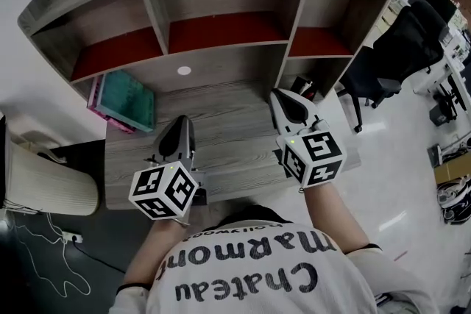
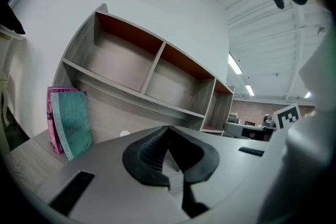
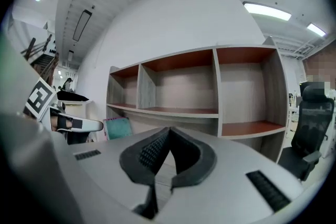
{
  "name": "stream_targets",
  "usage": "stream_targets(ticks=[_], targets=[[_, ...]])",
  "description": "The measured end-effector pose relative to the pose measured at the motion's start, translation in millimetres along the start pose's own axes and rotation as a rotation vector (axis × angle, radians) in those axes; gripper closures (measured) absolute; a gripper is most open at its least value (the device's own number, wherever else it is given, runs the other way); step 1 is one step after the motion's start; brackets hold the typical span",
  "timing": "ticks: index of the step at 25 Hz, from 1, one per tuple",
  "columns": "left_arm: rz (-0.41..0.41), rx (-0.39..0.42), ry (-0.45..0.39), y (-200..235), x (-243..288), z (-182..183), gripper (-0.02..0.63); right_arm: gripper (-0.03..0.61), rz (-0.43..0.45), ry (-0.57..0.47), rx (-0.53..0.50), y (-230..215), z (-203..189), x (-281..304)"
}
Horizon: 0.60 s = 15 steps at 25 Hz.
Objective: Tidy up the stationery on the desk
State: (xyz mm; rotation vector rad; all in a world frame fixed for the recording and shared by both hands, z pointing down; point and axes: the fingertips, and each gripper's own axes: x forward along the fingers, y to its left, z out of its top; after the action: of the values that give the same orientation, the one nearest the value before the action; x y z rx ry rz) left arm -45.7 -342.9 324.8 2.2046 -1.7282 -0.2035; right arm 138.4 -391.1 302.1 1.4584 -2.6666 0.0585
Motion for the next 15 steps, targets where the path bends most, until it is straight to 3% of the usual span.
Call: stream_targets(ticks=[9,15], targets=[[-0.033,-0.005,0.037,15,-36,-8,0.603,0.569,0.007,-0.020,0.181,57,-17,-11],[-0.044,-0.006,0.056,21,-60,-16,0.603,0.569,0.023,0.020,0.234,86,-37,-25]])
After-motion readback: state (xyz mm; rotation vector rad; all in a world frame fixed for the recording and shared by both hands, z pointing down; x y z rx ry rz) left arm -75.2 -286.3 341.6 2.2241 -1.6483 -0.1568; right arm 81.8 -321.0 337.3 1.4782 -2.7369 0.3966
